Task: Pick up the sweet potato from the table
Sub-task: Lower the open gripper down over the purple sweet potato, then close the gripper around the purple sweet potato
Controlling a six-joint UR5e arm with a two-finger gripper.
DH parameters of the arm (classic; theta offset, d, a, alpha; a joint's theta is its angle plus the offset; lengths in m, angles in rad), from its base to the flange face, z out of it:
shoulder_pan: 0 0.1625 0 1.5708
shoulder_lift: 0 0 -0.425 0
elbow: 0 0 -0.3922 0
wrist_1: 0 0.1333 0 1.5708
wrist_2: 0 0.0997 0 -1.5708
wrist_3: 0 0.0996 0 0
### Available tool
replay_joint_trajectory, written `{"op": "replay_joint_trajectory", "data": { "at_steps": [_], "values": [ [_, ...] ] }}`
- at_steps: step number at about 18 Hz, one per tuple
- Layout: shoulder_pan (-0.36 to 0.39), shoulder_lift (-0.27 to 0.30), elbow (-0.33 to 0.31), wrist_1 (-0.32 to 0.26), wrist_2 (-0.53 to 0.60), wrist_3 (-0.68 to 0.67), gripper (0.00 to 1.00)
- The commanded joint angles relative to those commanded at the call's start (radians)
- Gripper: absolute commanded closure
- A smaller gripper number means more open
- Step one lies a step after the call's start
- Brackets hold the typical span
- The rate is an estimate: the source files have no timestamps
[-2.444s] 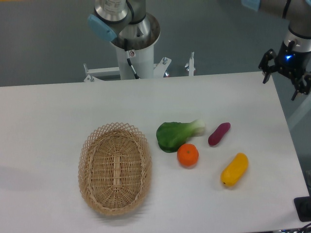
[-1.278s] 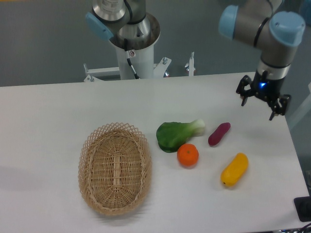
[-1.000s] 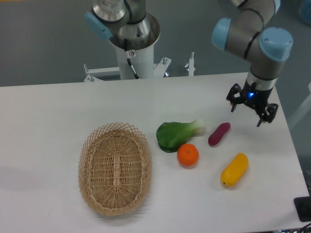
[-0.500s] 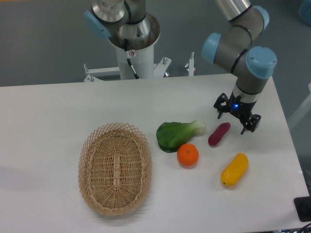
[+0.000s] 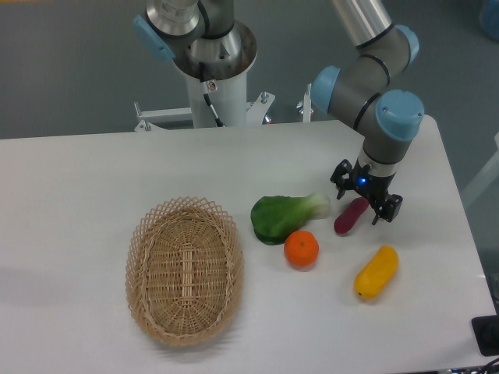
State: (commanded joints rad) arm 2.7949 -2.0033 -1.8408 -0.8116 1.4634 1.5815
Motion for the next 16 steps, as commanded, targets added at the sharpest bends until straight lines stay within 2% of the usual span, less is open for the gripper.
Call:
{"op": "replay_joint_trajectory", "data": {
  "at_steps": [4, 6, 7, 8, 9, 12, 16],
  "values": [
    [-0.003, -0.015, -0.011, 0.051, 0.003, 0.000, 0.00],
    [-0.006, -0.014, -0.014, 0.057, 0.002, 0.000, 0.04],
    [-0.006, -0.014, -0.015, 0.058, 0.002, 0.002, 0.11],
    [-0.006, -0.012, -0.015, 0.060, 0.002, 0.002, 0.29],
    [-0.006, -0.011, -0.014, 0.060, 0.002, 0.008, 0.42],
    [-0.005, -0.006, -0.012, 0.055, 0.003, 0.017, 0.67],
    [-0.005, 0.000, -0.005, 0.054, 0.037, 0.021, 0.79]
  ]
}}
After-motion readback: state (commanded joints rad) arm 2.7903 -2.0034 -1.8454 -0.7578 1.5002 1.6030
